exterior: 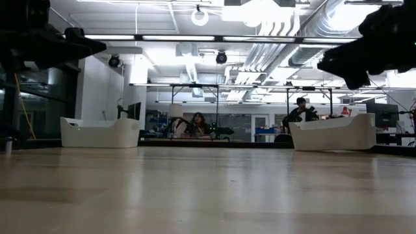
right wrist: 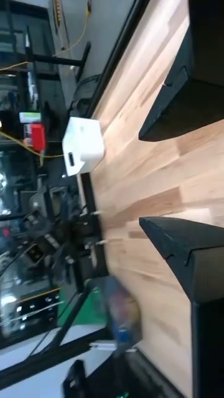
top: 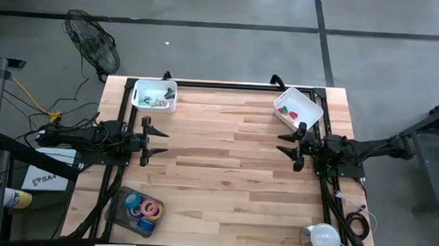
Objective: Pick and place Stapler, Stapler remover, tape
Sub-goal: Return to Home Position
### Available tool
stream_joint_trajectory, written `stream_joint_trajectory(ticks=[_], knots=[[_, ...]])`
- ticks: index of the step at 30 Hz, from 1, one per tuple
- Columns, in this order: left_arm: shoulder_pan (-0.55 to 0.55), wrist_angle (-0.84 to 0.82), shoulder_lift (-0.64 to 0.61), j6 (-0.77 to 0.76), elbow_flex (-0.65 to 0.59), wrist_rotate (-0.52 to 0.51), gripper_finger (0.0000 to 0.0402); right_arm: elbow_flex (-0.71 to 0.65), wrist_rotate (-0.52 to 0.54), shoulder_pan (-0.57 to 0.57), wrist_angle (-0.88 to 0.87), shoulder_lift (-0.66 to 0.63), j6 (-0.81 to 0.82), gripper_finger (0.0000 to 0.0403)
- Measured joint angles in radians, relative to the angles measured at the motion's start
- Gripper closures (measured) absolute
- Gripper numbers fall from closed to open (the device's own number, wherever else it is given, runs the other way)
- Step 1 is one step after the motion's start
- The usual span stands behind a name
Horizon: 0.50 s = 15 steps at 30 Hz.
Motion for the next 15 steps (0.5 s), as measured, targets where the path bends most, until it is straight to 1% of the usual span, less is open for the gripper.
stream_joint_trajectory(ticks=[4, 8, 11, 15], knots=[[0.0, -0.007, 0.0, 0.042, 0.0, -0.038, 0.0163, 0.0, 0.012, 0.0, -0.108, -0.057, -0.027, 0.0201], [0.0, -0.047, 0.0, 0.05, -0.001, -0.061, 0.0163, 0.002, -0.023, -0.007, -0.121, -0.078, -0.054, 0.0203], [0.0, -0.02, 0.0, 0.05, -0.015, -0.054, 0.0163, 0.002, -0.035, -0.023, -0.123, -0.079, -0.059, 0.0201], [0.0, -0.02, 0.0, 0.065, -0.018, -0.001, 0.0163, 0.002, -0.046, -0.041, -0.126, -0.078, -0.067, 0.0203]])
